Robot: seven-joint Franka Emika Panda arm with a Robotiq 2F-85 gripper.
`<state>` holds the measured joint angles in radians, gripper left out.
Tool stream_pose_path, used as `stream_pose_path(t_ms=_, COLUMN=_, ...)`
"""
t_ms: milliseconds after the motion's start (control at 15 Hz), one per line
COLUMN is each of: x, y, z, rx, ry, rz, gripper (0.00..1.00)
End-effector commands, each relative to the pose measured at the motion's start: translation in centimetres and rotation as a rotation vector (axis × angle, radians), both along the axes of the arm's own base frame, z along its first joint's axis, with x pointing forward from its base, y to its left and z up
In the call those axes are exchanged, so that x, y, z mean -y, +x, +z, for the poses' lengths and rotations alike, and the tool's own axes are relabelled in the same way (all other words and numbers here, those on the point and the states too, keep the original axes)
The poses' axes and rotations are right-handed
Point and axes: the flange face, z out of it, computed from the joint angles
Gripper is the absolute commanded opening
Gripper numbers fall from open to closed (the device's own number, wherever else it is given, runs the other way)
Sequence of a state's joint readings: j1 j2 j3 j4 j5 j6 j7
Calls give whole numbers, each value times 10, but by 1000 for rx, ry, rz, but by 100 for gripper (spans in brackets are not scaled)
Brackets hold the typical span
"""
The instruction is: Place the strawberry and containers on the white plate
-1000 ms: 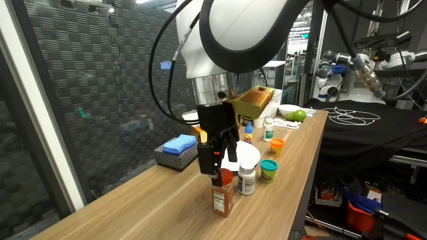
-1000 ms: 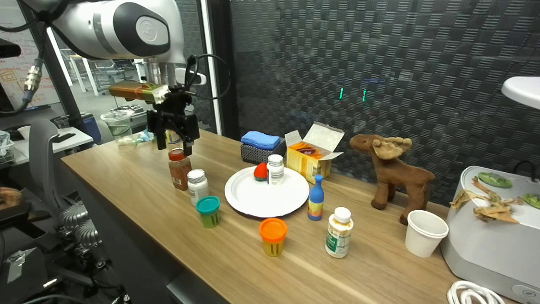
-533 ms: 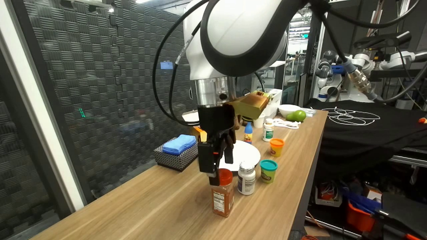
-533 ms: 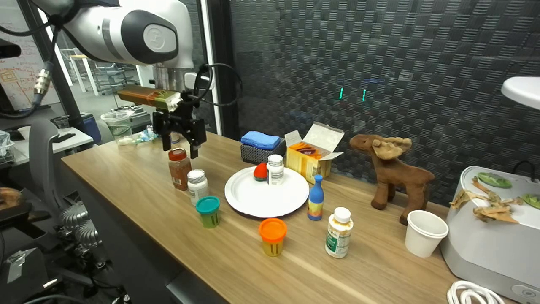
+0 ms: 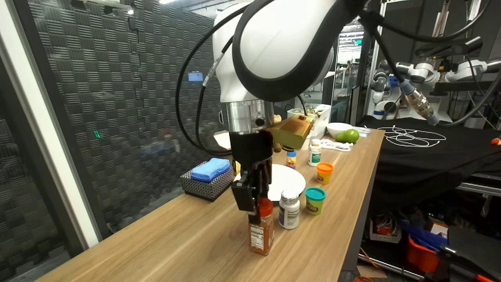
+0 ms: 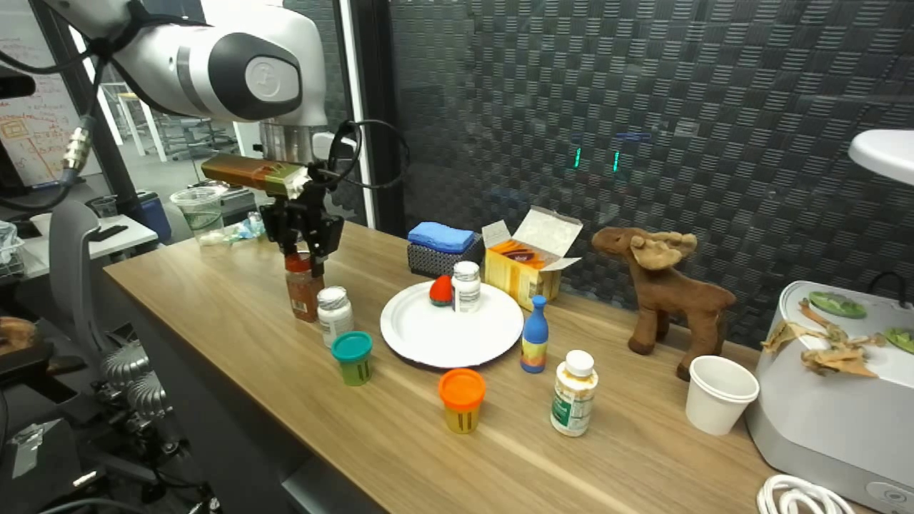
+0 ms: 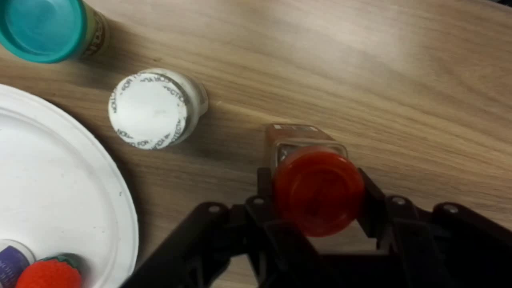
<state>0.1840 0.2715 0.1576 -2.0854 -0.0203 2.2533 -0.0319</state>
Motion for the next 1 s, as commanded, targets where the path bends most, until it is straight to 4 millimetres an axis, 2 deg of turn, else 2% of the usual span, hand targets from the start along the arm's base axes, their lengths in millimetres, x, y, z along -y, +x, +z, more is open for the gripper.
stream_pose_path(t_ms=0, x=-1, y=3, z=13, rx=13, ry=31, rz=-24, gripper=24)
stream_pose_path(t_ms=200, x=10, y=6, z=25, rx=25, ry=35, rz=-62, gripper=24)
stream_pose_path(t_ms=600, x=84, y=26, z=70, rx=138, ry=32, rz=-285, gripper=24)
stream_pose_path(t_ms=800, x=108, y=37, z=77, rx=197, ry=2, rz=-343, gripper=24)
stream_pose_path(t_ms=933, x=116, y=42, z=72, rx=216, ry=-24, rz=-356, gripper=24)
